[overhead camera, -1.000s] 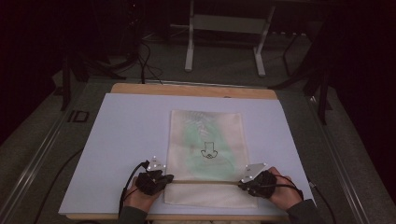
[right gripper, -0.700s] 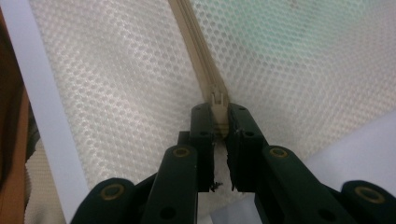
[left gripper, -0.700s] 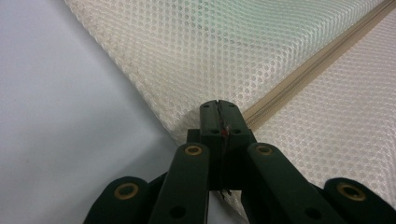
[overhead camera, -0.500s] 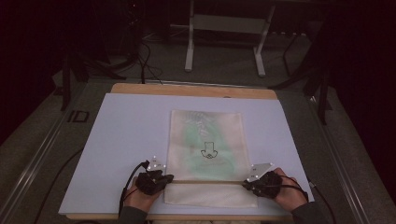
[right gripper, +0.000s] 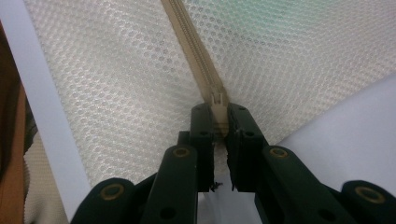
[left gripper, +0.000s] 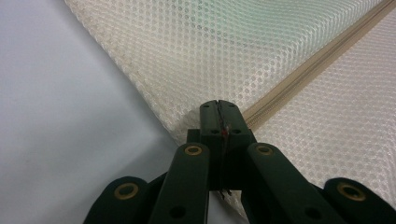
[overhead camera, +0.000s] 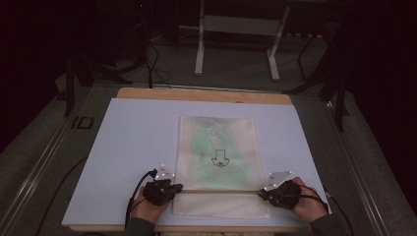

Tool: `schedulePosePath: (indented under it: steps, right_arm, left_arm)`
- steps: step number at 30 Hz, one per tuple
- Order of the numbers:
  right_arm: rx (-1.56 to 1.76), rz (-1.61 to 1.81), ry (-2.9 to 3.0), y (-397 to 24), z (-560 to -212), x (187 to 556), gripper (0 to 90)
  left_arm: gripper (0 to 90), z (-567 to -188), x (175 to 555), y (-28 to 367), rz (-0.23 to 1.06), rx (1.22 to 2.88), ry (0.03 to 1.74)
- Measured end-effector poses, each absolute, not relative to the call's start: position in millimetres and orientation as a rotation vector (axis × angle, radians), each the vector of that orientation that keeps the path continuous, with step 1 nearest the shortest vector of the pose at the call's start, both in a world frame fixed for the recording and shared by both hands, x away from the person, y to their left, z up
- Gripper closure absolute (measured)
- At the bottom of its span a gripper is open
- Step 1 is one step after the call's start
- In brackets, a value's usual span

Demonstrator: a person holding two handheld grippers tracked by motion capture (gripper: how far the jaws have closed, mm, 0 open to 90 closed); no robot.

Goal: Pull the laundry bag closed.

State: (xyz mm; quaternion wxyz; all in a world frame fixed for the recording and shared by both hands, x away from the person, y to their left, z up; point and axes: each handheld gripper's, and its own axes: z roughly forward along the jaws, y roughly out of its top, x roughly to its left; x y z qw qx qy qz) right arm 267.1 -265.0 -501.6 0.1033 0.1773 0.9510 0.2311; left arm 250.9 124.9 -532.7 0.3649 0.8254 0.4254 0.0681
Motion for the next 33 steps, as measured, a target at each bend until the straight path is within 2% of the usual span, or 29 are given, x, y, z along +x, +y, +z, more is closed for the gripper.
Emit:
schedulePosePath:
  steps: [33]
  right_arm:
    - [0.563,0.718,2.789,-276.2,-503.6,263.6,81.8]
  left_arm:
    - [89.2,-532.7,250.6,125.0,0.18,2.126,1.085]
